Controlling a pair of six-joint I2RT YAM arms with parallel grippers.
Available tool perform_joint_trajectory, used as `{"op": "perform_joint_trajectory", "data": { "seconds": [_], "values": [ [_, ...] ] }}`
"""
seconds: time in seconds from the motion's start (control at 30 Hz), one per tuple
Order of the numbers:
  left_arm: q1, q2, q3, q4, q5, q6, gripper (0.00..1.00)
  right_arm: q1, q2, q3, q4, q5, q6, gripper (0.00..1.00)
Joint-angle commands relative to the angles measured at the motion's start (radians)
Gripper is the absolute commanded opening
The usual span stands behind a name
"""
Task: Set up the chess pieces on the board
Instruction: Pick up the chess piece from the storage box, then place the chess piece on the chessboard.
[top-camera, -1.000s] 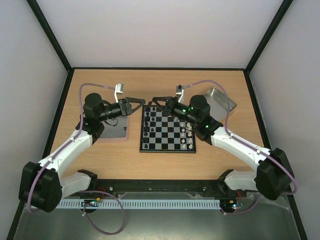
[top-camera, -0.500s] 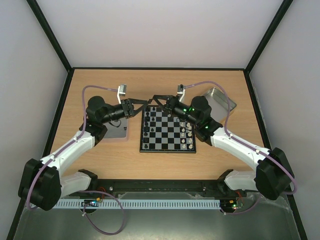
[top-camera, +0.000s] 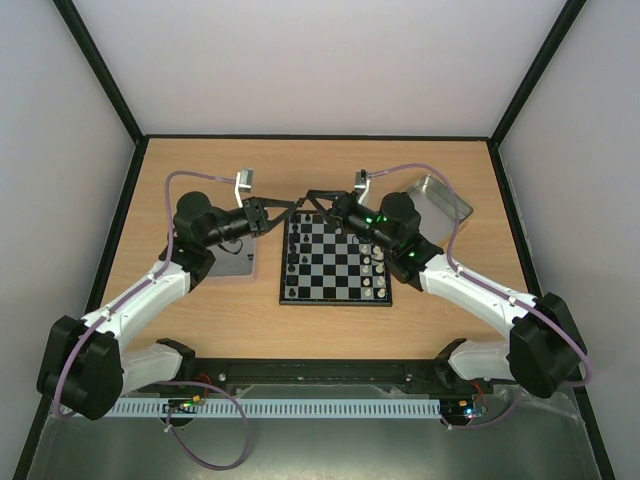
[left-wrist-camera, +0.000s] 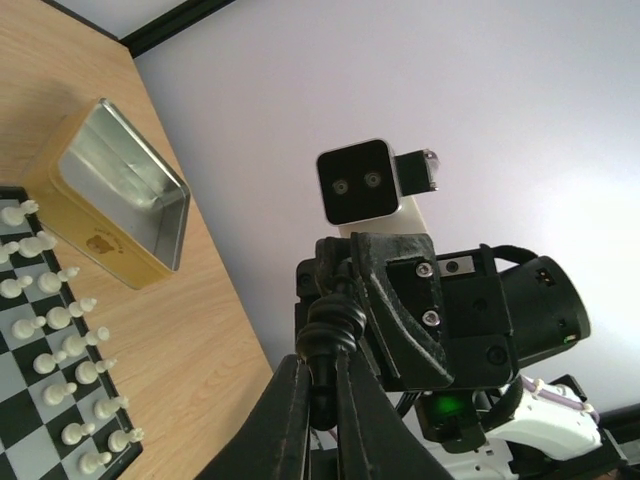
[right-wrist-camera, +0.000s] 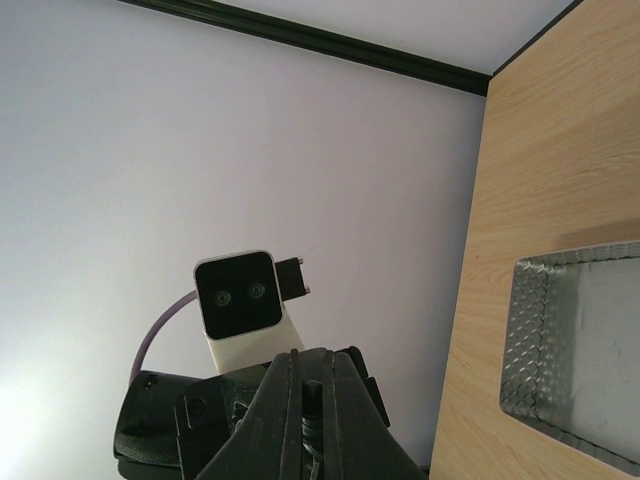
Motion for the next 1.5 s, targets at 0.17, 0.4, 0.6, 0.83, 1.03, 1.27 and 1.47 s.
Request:
{"op": "perform_joint_trajectory", "data": {
  "seconds": [0.17, 0.4, 0.6, 0.83, 1.03, 1.27, 1.47],
  "values": [
    [0.01, -0.03, 0.072, -0.387, -0.116, 0.235, 0.02, 0.002, -0.024, 0.023, -0.237, 0.192, -0.285, 0.02],
    [0.062, -0.027, 0.16, -0.902, -0.426, 0.464, 0.02, 0.018, -0.013, 0.03, -0.439, 0.454, -0.656, 0.02],
    [0.118, 0.002, 0.16, -1.014, -0.488, 0.49, 0.02, 0.156, 0.041, -0.053, -0.458, 0.636, -0.826, 0.02],
    [0.125, 0.034, 0.154, -1.02, -0.44, 0.52, 0.02, 0.262, 0.161, -0.125, -0.365, 0.615, -0.845, 0.02],
    [0.125, 0.062, 0.158, -1.019, -0.399, 0.537, 0.02, 0.288, 0.26, -0.129, -0.278, 0.581, -0.85, 0.02],
    [0.125, 0.077, 0.155, -1.018, -0.379, 0.54, 0.02, 0.302, 0.355, -0.108, -0.208, 0.574, -0.873, 0.02],
    [0.125, 0.088, 0.154, -1.018, -0.371, 0.541, 0.02, 0.313, 0.416, -0.074, -0.189, 0.611, -0.895, 0.02]
  ]
}}
